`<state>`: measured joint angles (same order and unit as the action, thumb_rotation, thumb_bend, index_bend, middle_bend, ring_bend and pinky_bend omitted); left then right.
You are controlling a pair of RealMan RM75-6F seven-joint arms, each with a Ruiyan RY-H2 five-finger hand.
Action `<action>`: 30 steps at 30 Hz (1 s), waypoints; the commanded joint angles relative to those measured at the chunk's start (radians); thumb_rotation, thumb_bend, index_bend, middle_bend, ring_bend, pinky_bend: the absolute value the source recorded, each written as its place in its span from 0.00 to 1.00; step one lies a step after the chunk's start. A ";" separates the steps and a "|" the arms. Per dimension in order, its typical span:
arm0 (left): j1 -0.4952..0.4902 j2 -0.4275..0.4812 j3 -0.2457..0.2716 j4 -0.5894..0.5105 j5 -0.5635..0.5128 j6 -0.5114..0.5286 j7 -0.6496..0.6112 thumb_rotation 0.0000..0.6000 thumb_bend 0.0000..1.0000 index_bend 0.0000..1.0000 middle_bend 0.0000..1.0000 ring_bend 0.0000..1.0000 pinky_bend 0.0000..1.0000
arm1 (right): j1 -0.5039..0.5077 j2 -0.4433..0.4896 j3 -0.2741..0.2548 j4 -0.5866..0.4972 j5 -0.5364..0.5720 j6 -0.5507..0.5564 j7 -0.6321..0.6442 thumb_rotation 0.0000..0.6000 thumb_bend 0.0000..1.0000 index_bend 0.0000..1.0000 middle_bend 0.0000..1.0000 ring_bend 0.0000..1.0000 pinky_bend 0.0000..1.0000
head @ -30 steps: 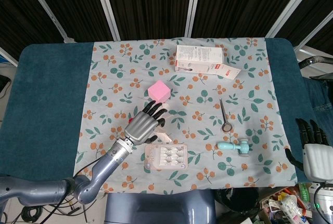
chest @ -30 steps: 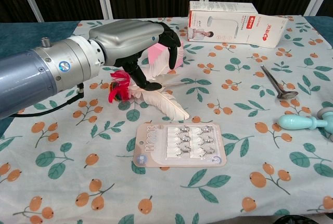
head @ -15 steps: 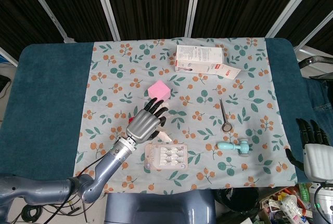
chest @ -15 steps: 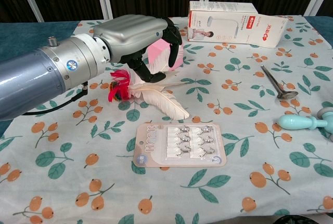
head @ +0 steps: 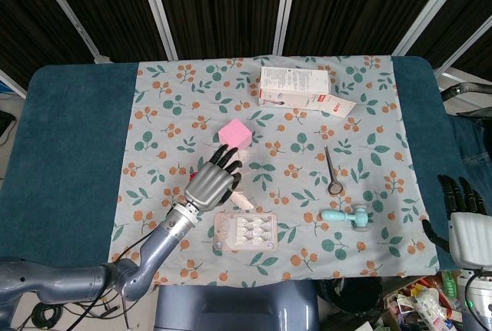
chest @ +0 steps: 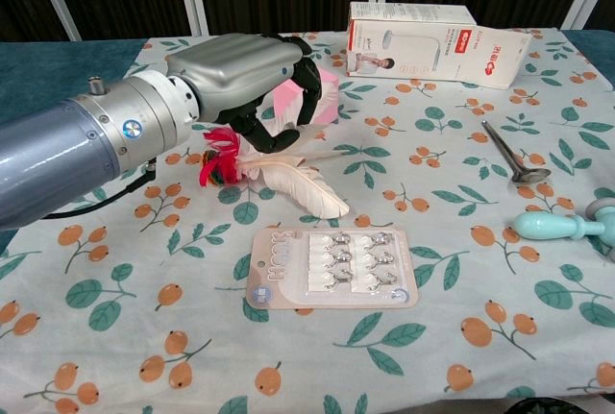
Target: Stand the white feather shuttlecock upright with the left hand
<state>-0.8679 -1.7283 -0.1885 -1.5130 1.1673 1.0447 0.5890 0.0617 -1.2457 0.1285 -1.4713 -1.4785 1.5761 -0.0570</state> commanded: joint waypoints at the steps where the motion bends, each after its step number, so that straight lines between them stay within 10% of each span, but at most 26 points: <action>1: -0.001 0.000 0.002 0.003 0.000 0.001 0.009 1.00 0.50 0.58 0.27 0.00 0.00 | 0.000 0.000 0.001 0.000 0.000 0.000 0.001 1.00 0.20 0.00 0.08 0.03 0.14; 30: 0.082 0.185 0.013 -0.132 0.055 0.087 -0.067 1.00 0.53 0.59 0.27 0.00 0.00 | -0.001 -0.001 0.000 -0.003 -0.007 0.008 -0.003 1.00 0.19 0.00 0.08 0.03 0.14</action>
<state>-0.7997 -1.5628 -0.1833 -1.6318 1.2120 1.1203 0.5359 0.0611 -1.2469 0.1285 -1.4745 -1.4857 1.5845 -0.0595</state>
